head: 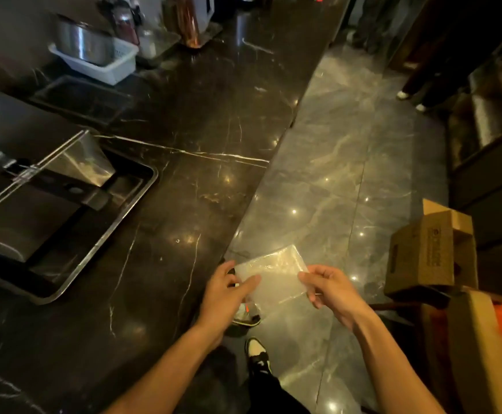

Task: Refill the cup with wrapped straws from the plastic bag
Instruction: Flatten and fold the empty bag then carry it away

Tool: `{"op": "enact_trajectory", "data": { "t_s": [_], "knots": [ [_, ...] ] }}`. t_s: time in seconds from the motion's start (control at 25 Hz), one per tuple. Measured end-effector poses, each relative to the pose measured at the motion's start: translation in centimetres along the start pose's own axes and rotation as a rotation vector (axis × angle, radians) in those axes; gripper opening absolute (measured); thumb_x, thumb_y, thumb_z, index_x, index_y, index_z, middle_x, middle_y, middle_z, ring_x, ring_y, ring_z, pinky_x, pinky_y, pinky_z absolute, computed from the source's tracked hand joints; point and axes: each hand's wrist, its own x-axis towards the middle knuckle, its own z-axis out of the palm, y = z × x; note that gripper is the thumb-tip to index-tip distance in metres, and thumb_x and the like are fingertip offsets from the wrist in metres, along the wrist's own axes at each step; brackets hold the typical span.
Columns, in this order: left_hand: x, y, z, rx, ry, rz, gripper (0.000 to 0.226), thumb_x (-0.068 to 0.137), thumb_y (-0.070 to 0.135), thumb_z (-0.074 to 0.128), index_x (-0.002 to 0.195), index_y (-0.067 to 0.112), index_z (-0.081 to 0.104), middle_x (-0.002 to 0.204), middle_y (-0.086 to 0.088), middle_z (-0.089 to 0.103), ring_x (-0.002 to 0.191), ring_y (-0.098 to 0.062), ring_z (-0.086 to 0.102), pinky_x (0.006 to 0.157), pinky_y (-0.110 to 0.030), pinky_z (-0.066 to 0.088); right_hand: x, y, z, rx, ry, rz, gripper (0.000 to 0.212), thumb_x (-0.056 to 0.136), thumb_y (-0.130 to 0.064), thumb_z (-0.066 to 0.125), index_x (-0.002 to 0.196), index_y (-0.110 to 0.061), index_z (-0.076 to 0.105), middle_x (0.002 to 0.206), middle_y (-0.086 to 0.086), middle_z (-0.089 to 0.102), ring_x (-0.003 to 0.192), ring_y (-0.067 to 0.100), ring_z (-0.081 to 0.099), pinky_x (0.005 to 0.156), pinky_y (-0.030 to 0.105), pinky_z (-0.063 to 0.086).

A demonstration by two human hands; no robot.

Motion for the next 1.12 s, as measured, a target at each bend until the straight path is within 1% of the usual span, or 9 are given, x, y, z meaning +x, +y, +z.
{"op": "enact_trajectory", "data": {
  "t_s": [0.12, 0.28, 0.36, 0.44, 0.64, 0.88, 0.96, 1.04, 1.12],
  "knots": [
    [2.3, -4.0, 3.8, -0.010, -0.002, -0.217, 0.027, 0.093, 0.010, 0.072, 0.118, 0.014, 0.063, 0.105, -0.006, 0.074, 0.094, -0.020, 0.073, 0.078, -0.035, 0.064, 3.2, 3.8, -3.3, 0.012, 0.063, 0.125, 0.010, 0.095, -0.009, 0.070, 0.089, -0.001, 0.073, 0.058, 0.008, 0.056, 0.046, 0.013, 0.049, 0.044, 0.024, 0.042],
    [6.6, -12.3, 7.2, -0.023, 0.130, -0.480, 0.022, 0.094, 0.005, 0.069, 0.116, 0.006, 0.068, 0.105, -0.014, 0.074, 0.096, -0.029, 0.073, 0.082, -0.044, 0.061, 8.3, 10.8, -5.2, -0.002, 0.162, 0.335, 0.004, 0.094, 0.000, 0.062, 0.093, -0.003, 0.066, 0.069, 0.012, 0.058, 0.047, 0.014, 0.055, 0.041, 0.025, 0.046],
    [8.5, -15.8, 7.5, -0.040, 0.221, -0.572, 0.027, 0.095, 0.005, 0.068, 0.121, 0.000, 0.067, 0.096, -0.011, 0.070, 0.080, -0.021, 0.068, 0.072, -0.037, 0.061, 10.9, 14.0, -4.8, -0.029, 0.181, 0.417, 0.008, 0.094, 0.003, 0.059, 0.091, -0.004, 0.058, 0.068, 0.011, 0.055, 0.048, 0.015, 0.054, 0.041, 0.024, 0.045],
    [10.9, -19.4, 7.5, -0.087, 0.274, -0.628, 0.023, 0.097, 0.007, 0.066, 0.120, 0.007, 0.065, 0.104, -0.011, 0.066, 0.081, -0.019, 0.064, 0.066, -0.031, 0.057, 14.1, 17.1, -4.1, -0.064, 0.200, 0.473, 0.015, 0.095, 0.004, 0.057, 0.088, -0.008, 0.054, 0.068, 0.010, 0.053, 0.051, 0.017, 0.052, 0.041, 0.023, 0.043],
    [16.8, -25.7, 5.5, -0.119, 0.446, -0.633, 0.040, 0.099, 0.020, 0.066, 0.136, 0.009, 0.059, 0.134, -0.015, 0.064, 0.120, -0.035, 0.064, 0.099, -0.045, 0.056, 21.9, 23.0, -1.3, -0.089, 0.184, 0.532, 0.014, 0.101, -0.002, 0.048, 0.100, -0.013, 0.058, 0.077, 0.008, 0.059, 0.060, 0.019, 0.054, 0.053, 0.026, 0.043],
    [22.3, -30.1, 4.5, -0.253, 0.558, -0.670, 0.056, 0.094, 0.021, 0.072, 0.146, 0.011, 0.052, 0.141, -0.013, 0.059, 0.127, -0.036, 0.061, 0.094, -0.038, 0.053, 28.7, 26.2, 0.8, -0.074, 0.249, 0.529, 0.013, 0.101, -0.002, 0.054, 0.095, -0.010, 0.062, 0.109, 0.021, 0.067, 0.085, 0.030, 0.066, 0.075, 0.040, 0.061],
    [23.1, -31.3, 4.8, -0.266, 0.554, -0.666, 0.064, 0.090, 0.026, 0.075, 0.147, 0.014, 0.048, 0.144, -0.010, 0.058, 0.127, -0.034, 0.061, 0.095, -0.039, 0.053, 29.7, 27.0, 1.2, -0.106, 0.264, 0.533, 0.011, 0.100, -0.002, 0.055, 0.109, -0.006, 0.060, 0.117, 0.023, 0.068, 0.091, 0.030, 0.066, 0.080, 0.041, 0.062],
    [23.8, -32.2, 4.9, -0.213, 0.556, -0.629, 0.067, 0.088, 0.030, 0.077, 0.147, 0.013, 0.048, 0.144, -0.008, 0.058, 0.127, -0.032, 0.060, 0.103, -0.042, 0.053, 30.4, 27.5, 1.5, -0.120, 0.211, 0.521, 0.037, 0.100, -0.006, 0.060, 0.136, -0.004, 0.052, 0.116, 0.020, 0.067, 0.095, 0.028, 0.064, 0.088, 0.045, 0.061],
    [24.5, -33.1, 4.5, -0.109, 0.532, -0.597, 0.059, 0.090, 0.023, 0.076, 0.143, 0.010, 0.052, 0.138, -0.008, 0.061, 0.125, -0.031, 0.061, 0.104, -0.043, 0.052, 30.7, 27.4, 1.6, -0.197, 0.155, 0.538, 0.047, 0.100, -0.009, 0.062, 0.145, -0.004, 0.047, 0.110, 0.013, 0.062, 0.101, 0.030, 0.062, 0.100, 0.050, 0.056]
  ]
}}
